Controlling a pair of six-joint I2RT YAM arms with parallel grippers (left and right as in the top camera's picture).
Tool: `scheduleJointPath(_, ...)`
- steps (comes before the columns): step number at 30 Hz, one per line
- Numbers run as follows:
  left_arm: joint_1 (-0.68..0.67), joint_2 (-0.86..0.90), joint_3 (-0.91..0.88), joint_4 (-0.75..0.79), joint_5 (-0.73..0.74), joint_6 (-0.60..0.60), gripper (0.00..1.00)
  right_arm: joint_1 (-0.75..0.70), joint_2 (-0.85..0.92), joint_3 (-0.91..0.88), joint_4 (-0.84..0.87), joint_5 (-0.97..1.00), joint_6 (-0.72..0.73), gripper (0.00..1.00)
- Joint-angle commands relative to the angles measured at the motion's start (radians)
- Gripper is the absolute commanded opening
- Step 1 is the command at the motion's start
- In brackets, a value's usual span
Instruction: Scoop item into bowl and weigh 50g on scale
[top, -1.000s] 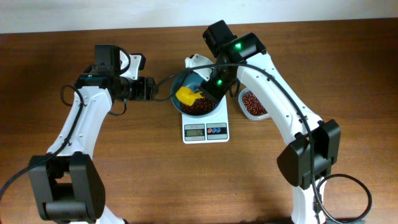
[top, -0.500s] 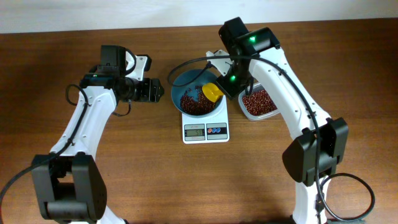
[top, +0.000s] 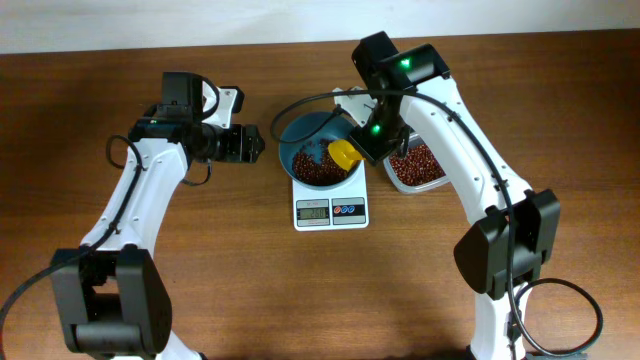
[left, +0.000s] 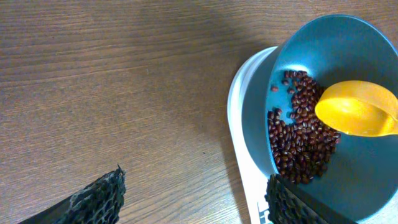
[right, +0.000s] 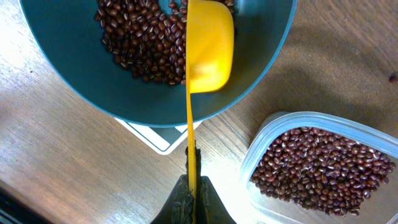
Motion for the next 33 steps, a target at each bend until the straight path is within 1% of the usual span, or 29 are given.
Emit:
scheduleJointPath(1,-0.002,-0.015,0.023,0.003,0.014,-0.003,0.77,0.007,-0.026,0.009,0.027,0.004,0.008,0.04)
scheduleJointPath(3,-0.011,-0.011,0.023,0.003,0.015,-0.003,0.76,0.014,-0.026,0.009,0.058,0.005,0.008,0.04)
scheduleJointPath(6,-0.063,0.009,0.023,0.035,0.023,-0.009,0.69,0.018,-0.026,0.009,0.097,0.005,0.008,0.04)
scheduleJointPath(8,-0.093,0.027,0.023,0.057,0.023,-0.031,0.68,0.016,-0.026,0.009,0.105,0.011,0.008,0.04)
scheduleJointPath(11,-0.128,0.053,0.023,0.074,0.021,-0.065,0.63,0.016,-0.026,0.009,0.114,0.013,0.008,0.04)
scheduleJointPath(13,-0.129,0.061,0.023,0.092,0.022,-0.09,0.61,0.016,-0.026,0.009,0.116,0.013,0.008,0.04)
scheduleJointPath(16,-0.129,0.09,0.023,0.101,0.024,-0.124,0.54,0.01,-0.026,0.009,0.117,0.013,0.008,0.04)
scheduleJointPath(18,-0.129,0.109,0.023,0.102,0.05,-0.127,0.48,0.001,-0.026,0.009,0.121,0.013,0.009,0.04)
scheduleJointPath(22,-0.129,0.119,0.023,0.12,0.048,-0.127,0.45,-0.018,-0.026,0.009,0.12,0.012,0.02,0.04)
scheduleJointPath(25,-0.129,0.128,0.023,0.129,0.048,-0.127,0.33,-0.024,-0.026,0.009,0.12,0.01,0.019,0.04)
scheduleJointPath(27,-0.129,0.139,0.023,0.138,0.048,-0.154,0.19,-0.024,-0.026,0.009,0.12,0.011,0.019,0.04)
scheduleJointPath(30,-0.131,0.14,0.023,0.149,0.048,-0.16,0.04,-0.024,-0.026,0.009,0.12,0.012,0.019,0.04)
scheduleJointPath(33,-0.138,0.141,0.023,0.154,0.049,-0.16,0.03,-0.024,-0.026,0.009,0.12,0.012,0.019,0.04)
